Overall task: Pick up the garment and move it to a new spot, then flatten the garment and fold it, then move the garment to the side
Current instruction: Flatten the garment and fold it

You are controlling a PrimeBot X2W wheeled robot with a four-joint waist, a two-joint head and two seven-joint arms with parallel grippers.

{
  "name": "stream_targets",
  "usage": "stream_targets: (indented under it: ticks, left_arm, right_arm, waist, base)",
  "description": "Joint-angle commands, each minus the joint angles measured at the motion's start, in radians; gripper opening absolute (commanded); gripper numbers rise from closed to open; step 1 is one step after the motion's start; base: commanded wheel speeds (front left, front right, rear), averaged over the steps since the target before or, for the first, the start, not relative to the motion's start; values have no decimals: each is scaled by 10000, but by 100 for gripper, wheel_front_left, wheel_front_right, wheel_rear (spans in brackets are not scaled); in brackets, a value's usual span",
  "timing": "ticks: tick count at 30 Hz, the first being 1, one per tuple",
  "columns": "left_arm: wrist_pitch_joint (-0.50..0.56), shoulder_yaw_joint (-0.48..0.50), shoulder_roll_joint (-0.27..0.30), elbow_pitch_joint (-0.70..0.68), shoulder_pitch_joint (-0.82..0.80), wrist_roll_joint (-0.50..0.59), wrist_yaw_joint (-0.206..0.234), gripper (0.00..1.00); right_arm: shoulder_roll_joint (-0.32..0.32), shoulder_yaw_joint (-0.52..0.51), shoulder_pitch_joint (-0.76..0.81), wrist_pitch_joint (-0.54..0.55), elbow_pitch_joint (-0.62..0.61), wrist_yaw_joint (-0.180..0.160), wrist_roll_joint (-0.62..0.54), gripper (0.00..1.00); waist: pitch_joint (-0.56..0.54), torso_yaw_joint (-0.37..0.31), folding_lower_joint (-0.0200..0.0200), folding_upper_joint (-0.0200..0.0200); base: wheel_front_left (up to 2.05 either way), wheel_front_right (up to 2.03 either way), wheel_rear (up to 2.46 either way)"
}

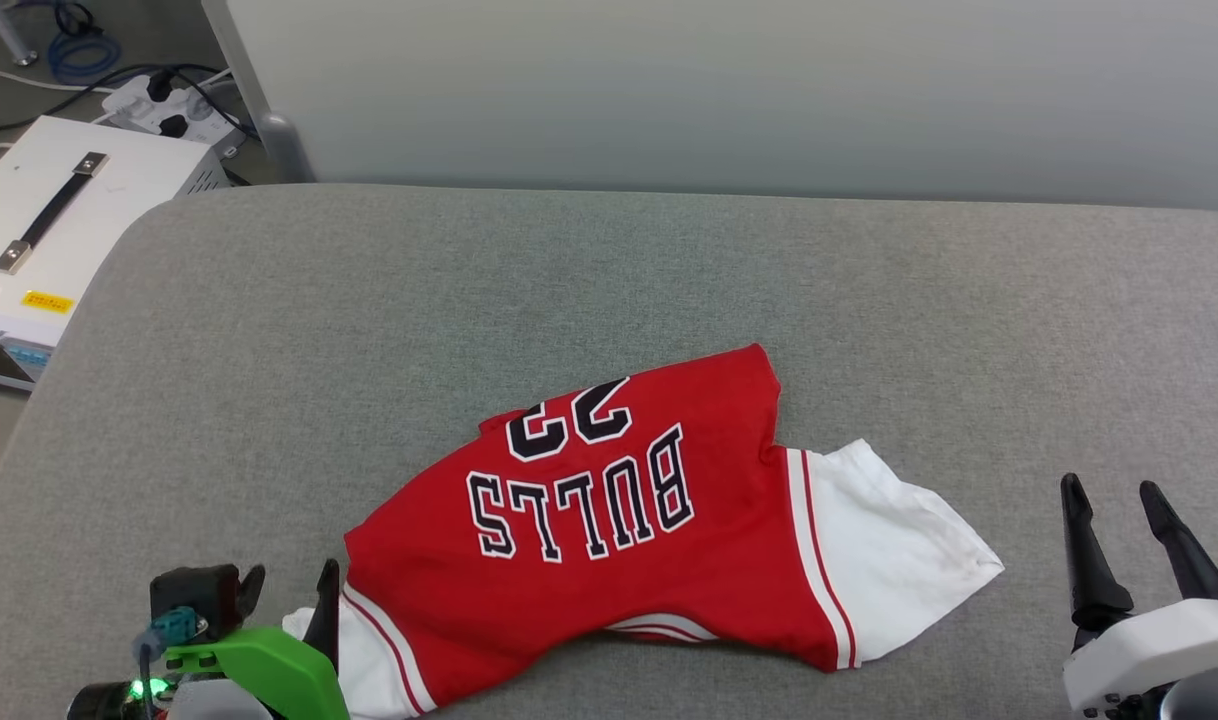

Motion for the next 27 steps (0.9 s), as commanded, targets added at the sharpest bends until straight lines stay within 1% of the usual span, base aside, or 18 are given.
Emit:
stream_targets:
  ticks: [1,5,11,14,18,22,27]
  left_arm:
    - [-300,112,-110,-147,-184,161,86,100]
    - [-789,365,-324,-640,-291,683,225,100]
    - [-970,929,-753,-1472,-274,1611,325,100]
    - [-978,1295,-1006,-1894,-251,2225,287,100]
    - [-980,1625,-1337,-2177,-217,2802,132,100]
    - [-981,1827,-1621,-2307,-274,3240,-59,100]
    - [-982,1960,-1870,-2351,-430,3561,-283,100]
  right_arm:
    - [-14,-113,60,118,120,-2,89,100]
    - [-167,-444,150,853,660,-2,392,100]
    - [-844,-420,13,2436,1479,-2,1060,100]
    - [-1273,-100,-240,3280,1800,-2,1330,100]
    - [-1713,529,-755,4116,2165,-2,1650,100]
    - [-2146,1237,-1415,4578,2456,-2,1796,100]
    - [-2510,1879,-2127,4938,3085,-2,1921,100]
  waist:
    - [-48,-26,0,0]
    - [-93,-45,0,0]
    - [27,-60,0,0]
    - [195,8,0,0]
    - [415,172,0,0]
    - [642,362,0,0]
    - [911,601,0,0]
  base:
    - [0,0,0]
    - [0,0,0]
    - [0,0,0]
    - [0,0,0]
    - [0,0,0]
    - [0,0,0]
    - [0,0,0]
